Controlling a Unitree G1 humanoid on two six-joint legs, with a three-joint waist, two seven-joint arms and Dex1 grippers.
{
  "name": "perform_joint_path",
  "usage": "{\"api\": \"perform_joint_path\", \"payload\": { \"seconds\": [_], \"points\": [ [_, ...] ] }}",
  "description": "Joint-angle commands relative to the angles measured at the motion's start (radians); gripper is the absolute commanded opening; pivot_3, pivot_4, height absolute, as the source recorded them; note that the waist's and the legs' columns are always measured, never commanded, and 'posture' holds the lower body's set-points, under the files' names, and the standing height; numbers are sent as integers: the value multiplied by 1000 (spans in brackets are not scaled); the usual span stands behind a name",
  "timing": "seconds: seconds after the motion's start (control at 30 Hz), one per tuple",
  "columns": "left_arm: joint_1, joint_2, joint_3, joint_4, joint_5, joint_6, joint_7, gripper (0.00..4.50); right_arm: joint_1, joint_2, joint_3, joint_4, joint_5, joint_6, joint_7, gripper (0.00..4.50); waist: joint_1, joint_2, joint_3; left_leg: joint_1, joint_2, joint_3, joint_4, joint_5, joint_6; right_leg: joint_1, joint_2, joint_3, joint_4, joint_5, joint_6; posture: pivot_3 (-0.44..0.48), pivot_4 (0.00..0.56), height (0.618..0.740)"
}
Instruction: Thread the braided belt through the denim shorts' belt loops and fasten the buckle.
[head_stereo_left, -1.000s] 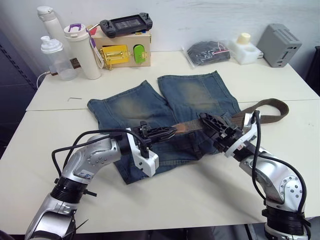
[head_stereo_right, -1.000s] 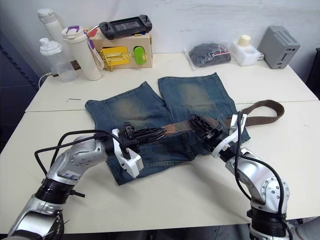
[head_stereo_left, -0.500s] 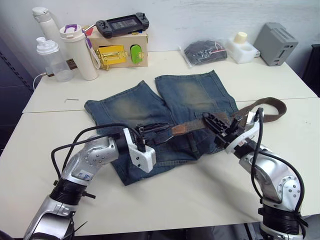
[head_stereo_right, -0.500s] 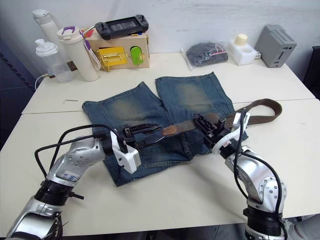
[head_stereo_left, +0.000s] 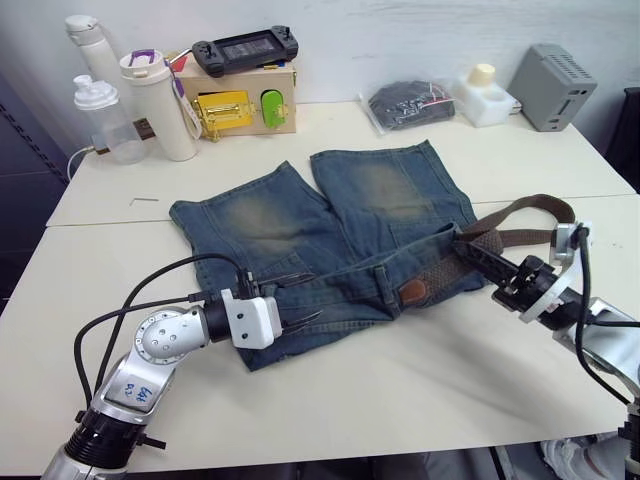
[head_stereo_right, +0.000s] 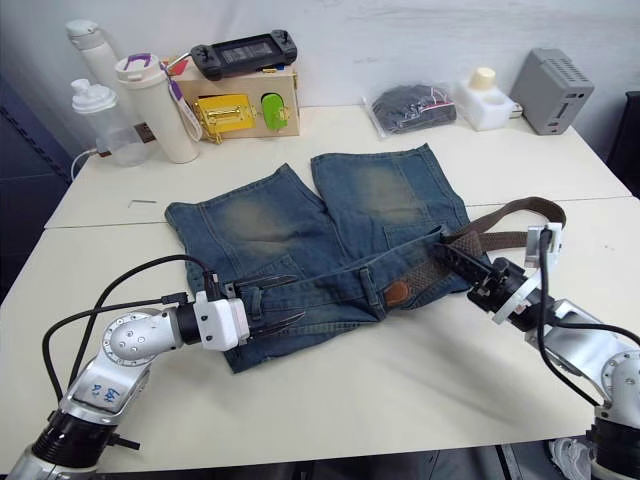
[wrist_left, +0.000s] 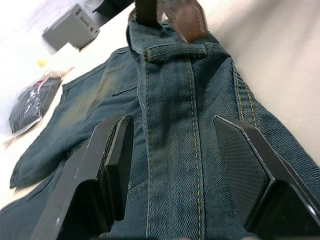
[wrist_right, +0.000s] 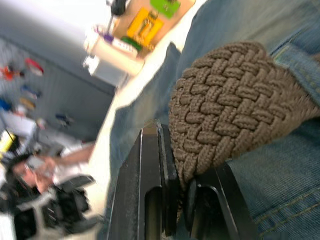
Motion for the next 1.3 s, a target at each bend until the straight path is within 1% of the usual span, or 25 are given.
{"api": "perform_joint_path", "payload": {
  "seconds": [0.03,0.17,0.33,0.43,0.57,0.97,1.2,1.3],
  "points": [
    [3,-14,29,-53,-5,24,19,2847,-23,33,16,-47,-133,-69,67,0,-2,0,0,0,0,0,0,0,0,0,0,0,0,0,0,0,150,645],
    [6,-20,34,-68,-2,46,22,2847,-42,79,24,-44,-232,-121,84,0,-1,0,0,0,0,1,-1,0,0,0,0,0,0,0,0,0,150,645],
    [12,-24,40,-80,5,60,21,2847,-68,127,7,-47,-246,-138,86,0,-2,0,0,0,0,0,0,0,0,0,0,0,0,0,0,0,150,645],
    [14,-23,37,-79,16,54,19,2847,-86,139,16,-40,-265,-132,83,0,-1,0,0,0,0,1,0,0,0,0,0,0,0,0,0,0,150,645],
    [14,-28,35,-77,21,53,19,2847,-108,189,32,-48,-265,-130,57,0,-3,0,0,0,0,1,-1,0,0,-1,0,0,0,0,0,0,150,645],
    [15,-36,31,-75,32,51,19,2847,-156,290,73,-34,-382,-159,26,0,-8,0,0,2,0,1,-3,0,0,-1,0,0,0,0,0,0,150,645],
    [12,-44,29,-75,38,54,20,2847,-172,329,82,-4,-437,-163,15,0,-8,0,0,2,0,1,-3,0,-1,-1,0,0,1,0,0,0,150,645],
    [12,-46,30,-77,40,56,19,2847,-171,329,64,11,-445,-163,19,0,-8,0,0,2,0,1,-3,0,-1,-1,0,0,1,0,0,0,150,645]
  ]
}}
